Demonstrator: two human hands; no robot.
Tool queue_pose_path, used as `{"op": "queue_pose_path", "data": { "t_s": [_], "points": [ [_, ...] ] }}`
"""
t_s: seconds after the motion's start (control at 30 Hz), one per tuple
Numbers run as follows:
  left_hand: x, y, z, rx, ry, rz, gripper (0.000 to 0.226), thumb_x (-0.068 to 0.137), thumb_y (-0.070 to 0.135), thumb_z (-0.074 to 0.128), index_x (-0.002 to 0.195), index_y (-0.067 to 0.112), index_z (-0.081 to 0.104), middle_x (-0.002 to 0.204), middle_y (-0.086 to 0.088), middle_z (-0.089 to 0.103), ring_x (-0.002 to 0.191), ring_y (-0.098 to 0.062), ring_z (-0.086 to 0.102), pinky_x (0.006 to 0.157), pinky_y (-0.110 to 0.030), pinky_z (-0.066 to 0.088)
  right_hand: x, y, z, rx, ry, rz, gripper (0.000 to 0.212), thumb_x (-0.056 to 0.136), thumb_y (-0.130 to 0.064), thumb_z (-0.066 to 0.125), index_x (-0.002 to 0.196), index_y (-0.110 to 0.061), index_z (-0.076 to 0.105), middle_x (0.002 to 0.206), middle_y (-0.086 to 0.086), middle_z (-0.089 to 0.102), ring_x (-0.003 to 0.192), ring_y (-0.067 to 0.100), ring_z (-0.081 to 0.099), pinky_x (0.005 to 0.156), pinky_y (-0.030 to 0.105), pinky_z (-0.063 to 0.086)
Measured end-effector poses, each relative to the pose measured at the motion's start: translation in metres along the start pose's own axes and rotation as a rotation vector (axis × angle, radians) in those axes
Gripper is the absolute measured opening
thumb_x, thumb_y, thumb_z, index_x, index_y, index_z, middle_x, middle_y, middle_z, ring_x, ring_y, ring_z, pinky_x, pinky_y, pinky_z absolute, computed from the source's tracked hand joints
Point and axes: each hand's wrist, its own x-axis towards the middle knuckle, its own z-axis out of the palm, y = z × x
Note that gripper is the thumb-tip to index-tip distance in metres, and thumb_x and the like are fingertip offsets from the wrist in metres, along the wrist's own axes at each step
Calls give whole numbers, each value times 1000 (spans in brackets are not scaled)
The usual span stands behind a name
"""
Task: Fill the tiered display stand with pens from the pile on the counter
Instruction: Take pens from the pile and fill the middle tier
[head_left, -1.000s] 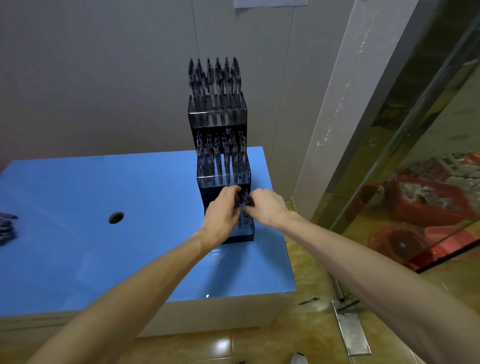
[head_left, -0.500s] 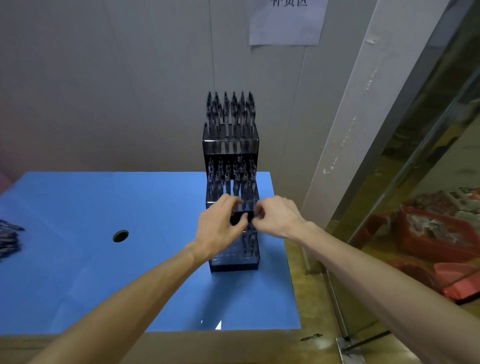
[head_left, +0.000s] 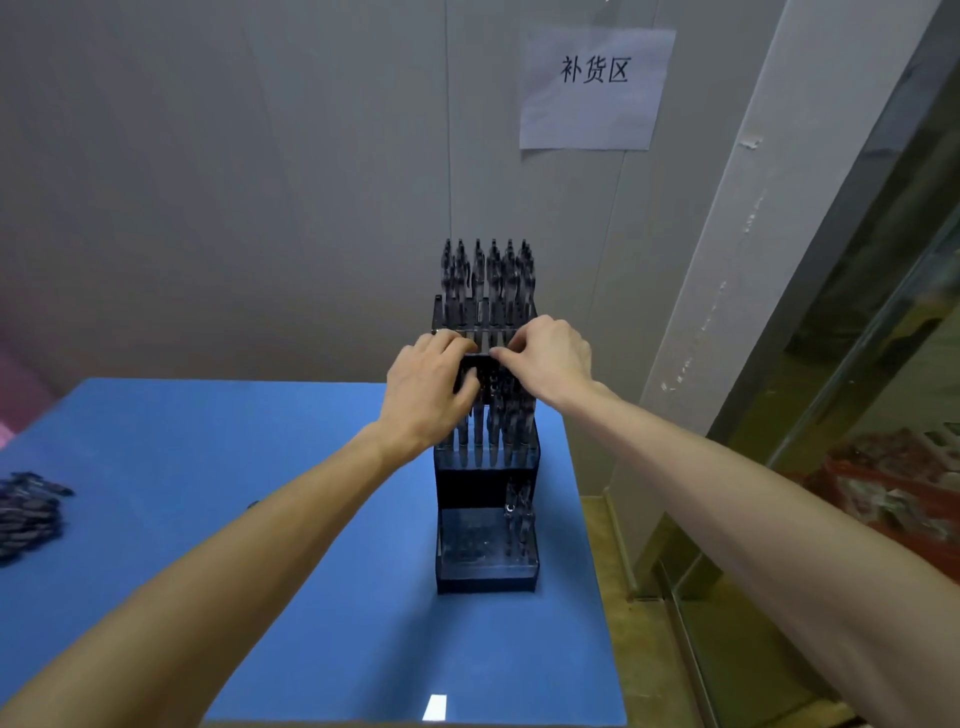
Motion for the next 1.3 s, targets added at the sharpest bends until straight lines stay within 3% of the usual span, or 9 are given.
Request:
{"op": "queue_pose_path", "data": {
  "t_s": [0.17, 0.33, 0.5, 0.63, 0.83, 1.0, 1.13, 1.23, 1.3],
  "points": [
    [-7, -8, 5, -13, -3, -20, 22, 98, 29, 54, 114, 18, 65, 114, 3, 61, 99, -22, 56, 82, -38, 45, 0, -6, 9, 49, -38, -15, 17, 92, -38, 68, 94, -26, 80, 90, -1, 77, 88, 23, 71, 76, 34, 56],
    [-7, -16, 5, -35, 2, -33, 21, 101, 30, 52, 112, 19, 66, 113, 5, 62, 97, -20, 57, 80, -36, 44, 4, -15, 5, 142, -63, -105, 17, 95, -38, 66, 95, -29, 80, 93, -7, 77, 90, 17, 68, 80, 36, 56],
    [-8, -19, 5, -67, -8, -69, 22, 103, 31, 48, 110, 20, 67, 110, 6, 63, 95, -18, 58, 81, -37, 46, 2, -15, 15, 129, -136, -52, 18, 93, -40, 68, 95, -28, 81, 89, -6, 76, 88, 19, 68, 77, 35, 55],
    [-11, -20, 4, -93, -21, -70, 23, 104, 30, 48, 107, 19, 67, 106, 6, 64, 90, -17, 58, 79, -36, 46, 5, -12, 17, 43, -41, 35, 20, 90, -42, 72, 87, -24, 81, 83, -1, 75, 84, 24, 70, 76, 35, 56],
    [-13, -14, 6, -128, -37, -105, 25, 106, 32, 47, 103, 19, 67, 100, 6, 64, 88, -17, 58, 72, -33, 43, 9, -10, 16, 6, -136, 82, 23, 89, -44, 75, 92, -22, 80, 88, 2, 75, 88, 25, 68, 74, 32, 48],
    [-13, -13, 6, -97, -19, -57, 24, 105, 32, 49, 114, 17, 65, 113, 3, 63, 98, -20, 57, 82, -37, 48, 5, -3, 3, 73, -129, 27, 46, 100, -46, 56, 75, -12, 73, 73, 4, 72, 73, 26, 69, 74, 36, 56],
    [-19, -16, 5, -44, -43, 44, 39, 106, 36, 46, 136, 13, 57, 142, -3, 54, 126, -26, 52, 98, -41, 47, -11, 12, -6, -16, 84, -163, 30, 102, -32, 48, 108, -23, 76, 103, -1, 73, 94, 24, 67, 76, 36, 54],
    [-25, -15, 6, 44, -190, 131, 60, 108, 47, 36, 157, 12, 37, 164, -6, 34, 150, -24, 30, 120, -41, 31, -26, 24, 3, -82, -13, -385, 38, 105, -35, 42, 131, -20, 65, 128, 1, 64, 117, 22, 57, 94, 45, 52],
    [-29, -12, 10, 100, -262, 141, 67, 108, 53, 30, 161, 12, 26, 169, -4, 22, 156, -22, 18, 126, -41, 21, -37, 29, 14, -148, -72, -441, 46, 106, -38, 38, 145, -17, 53, 143, 4, 55, 133, 24, 48, 108, 47, 43]
  ]
}}
